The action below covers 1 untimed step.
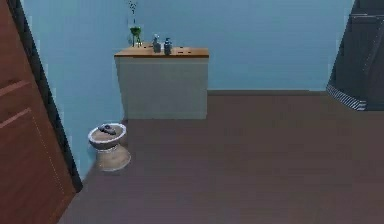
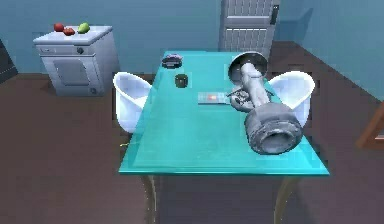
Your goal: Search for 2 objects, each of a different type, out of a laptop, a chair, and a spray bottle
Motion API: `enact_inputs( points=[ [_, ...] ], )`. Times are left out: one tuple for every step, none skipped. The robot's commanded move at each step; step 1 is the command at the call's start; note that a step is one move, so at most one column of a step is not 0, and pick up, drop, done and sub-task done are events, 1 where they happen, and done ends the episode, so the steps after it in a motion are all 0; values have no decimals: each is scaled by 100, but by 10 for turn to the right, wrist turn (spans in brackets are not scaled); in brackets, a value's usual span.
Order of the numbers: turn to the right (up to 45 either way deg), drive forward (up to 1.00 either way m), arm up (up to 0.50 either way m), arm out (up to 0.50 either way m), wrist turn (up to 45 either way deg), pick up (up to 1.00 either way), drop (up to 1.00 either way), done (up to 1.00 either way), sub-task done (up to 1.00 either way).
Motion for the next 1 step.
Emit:
enact_inputs(
  points=[
    [60, 0, 0, 0, 0, 0, 0, 0, 0]
  ],
)
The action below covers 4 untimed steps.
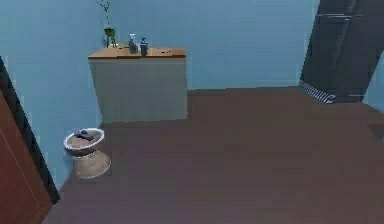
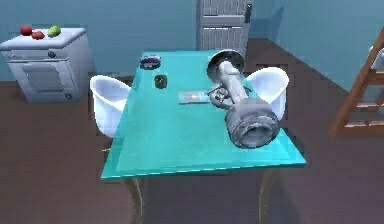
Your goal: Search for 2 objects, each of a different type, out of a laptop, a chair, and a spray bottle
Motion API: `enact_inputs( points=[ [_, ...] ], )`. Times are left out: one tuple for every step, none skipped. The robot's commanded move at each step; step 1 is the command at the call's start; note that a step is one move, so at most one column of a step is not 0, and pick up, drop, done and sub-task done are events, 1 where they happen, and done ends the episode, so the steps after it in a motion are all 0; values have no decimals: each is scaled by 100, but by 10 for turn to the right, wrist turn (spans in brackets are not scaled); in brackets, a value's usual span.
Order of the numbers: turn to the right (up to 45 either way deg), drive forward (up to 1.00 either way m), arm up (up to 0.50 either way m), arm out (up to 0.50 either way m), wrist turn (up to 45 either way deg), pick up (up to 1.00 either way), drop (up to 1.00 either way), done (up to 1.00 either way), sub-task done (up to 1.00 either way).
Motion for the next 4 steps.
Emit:
enact_inputs(
  points=[
    [0, 60, 0, 0, 0, 0, 0, 0, 0],
    [0, 100, 0, 0, 0, 0, 0, 0, 0],
    [0, 55, 0, 0, 0, 0, 0, 0, 0],
    [-450, 0, 0, 0, 0, 0, 0, 0, 0]
  ],
)
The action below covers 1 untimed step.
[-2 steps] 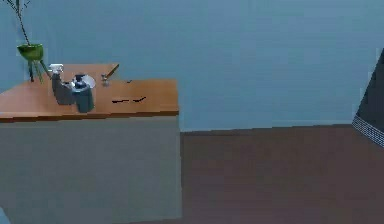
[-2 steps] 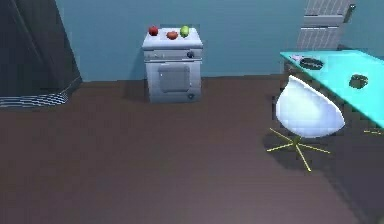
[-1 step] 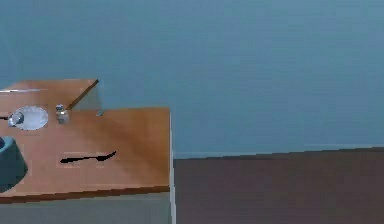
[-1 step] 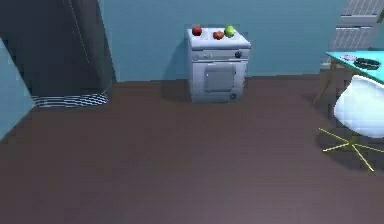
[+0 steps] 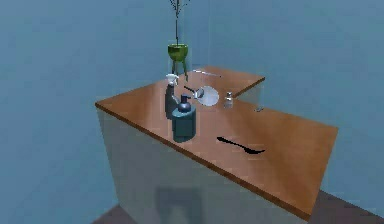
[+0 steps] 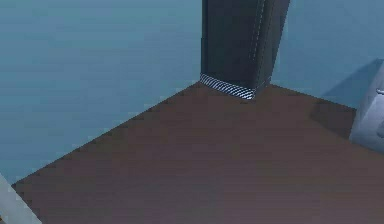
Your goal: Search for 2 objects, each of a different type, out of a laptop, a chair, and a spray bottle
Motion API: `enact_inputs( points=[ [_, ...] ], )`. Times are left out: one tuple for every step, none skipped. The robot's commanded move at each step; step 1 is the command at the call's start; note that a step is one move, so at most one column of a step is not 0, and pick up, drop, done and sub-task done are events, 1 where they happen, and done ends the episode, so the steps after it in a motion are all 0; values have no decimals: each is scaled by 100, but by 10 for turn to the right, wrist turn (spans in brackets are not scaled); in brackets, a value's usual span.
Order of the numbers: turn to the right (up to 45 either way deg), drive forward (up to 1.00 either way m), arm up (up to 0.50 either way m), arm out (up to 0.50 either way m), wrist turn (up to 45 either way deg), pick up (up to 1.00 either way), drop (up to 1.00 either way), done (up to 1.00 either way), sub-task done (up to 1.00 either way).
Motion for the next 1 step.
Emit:
enact_inputs(
  points=[
    [0, 0, 0, 0, 0, 0, 0, 100, 0]
  ],
)
